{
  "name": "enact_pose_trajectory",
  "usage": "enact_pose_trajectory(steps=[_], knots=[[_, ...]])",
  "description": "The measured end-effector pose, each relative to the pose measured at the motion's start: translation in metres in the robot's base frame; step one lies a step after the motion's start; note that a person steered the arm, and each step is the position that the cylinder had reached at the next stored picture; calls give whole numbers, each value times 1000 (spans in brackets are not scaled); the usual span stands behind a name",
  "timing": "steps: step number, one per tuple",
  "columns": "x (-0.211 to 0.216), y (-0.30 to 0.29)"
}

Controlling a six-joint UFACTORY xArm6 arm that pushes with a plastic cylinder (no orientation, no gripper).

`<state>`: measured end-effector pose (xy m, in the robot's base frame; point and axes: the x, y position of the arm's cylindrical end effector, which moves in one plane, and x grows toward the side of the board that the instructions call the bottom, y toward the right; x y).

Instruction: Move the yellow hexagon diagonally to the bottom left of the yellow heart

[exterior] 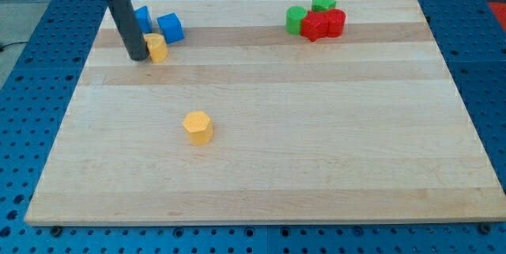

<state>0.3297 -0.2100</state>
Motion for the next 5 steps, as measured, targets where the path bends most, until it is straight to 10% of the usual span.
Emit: enact_pose_trajectory(steps=[3,5], knots=[[117,175],[179,117]])
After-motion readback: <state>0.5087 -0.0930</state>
